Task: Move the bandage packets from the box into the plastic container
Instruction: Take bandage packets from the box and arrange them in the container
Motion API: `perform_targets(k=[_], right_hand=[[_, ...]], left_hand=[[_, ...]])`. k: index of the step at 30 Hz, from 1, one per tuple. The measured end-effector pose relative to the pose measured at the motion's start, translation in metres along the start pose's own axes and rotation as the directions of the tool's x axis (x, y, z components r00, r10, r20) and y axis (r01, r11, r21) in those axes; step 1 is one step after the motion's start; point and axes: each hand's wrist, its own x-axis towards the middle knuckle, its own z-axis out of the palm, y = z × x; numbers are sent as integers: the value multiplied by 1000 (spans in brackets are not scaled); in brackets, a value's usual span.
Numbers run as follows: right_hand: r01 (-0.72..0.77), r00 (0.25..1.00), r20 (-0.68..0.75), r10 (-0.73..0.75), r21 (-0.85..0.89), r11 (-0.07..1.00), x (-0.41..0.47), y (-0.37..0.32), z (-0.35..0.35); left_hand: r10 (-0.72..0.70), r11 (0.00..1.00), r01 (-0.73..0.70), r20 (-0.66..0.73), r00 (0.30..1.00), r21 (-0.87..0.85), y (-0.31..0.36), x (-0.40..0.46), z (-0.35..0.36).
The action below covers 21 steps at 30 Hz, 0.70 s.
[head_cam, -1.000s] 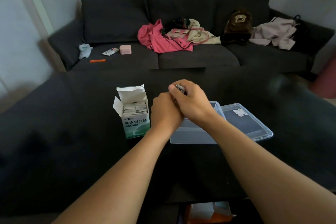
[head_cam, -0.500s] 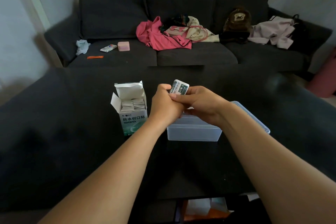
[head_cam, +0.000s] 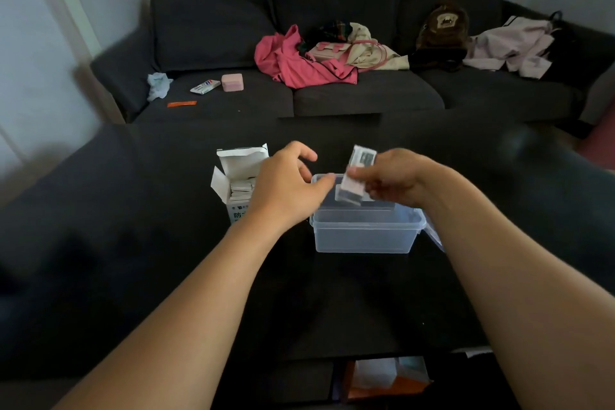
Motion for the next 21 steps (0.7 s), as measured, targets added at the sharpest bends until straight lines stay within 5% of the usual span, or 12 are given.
perform_targets(k=[6, 14, 21], right_hand=[[-186, 976, 5, 215, -485, 854, 24, 17, 33], [-86, 986, 24, 163, -764, 639, 32, 21, 55], [-88, 994, -28, 104, -765, 638, 28, 18, 54]], left_hand=[[-136, 936, 56, 211, 968, 348, -9, -8, 8], [-313, 944, 329, 354, 881, 17, -15, -8, 14], [-324, 934, 357, 382, 866, -18, -13, -10, 13]])
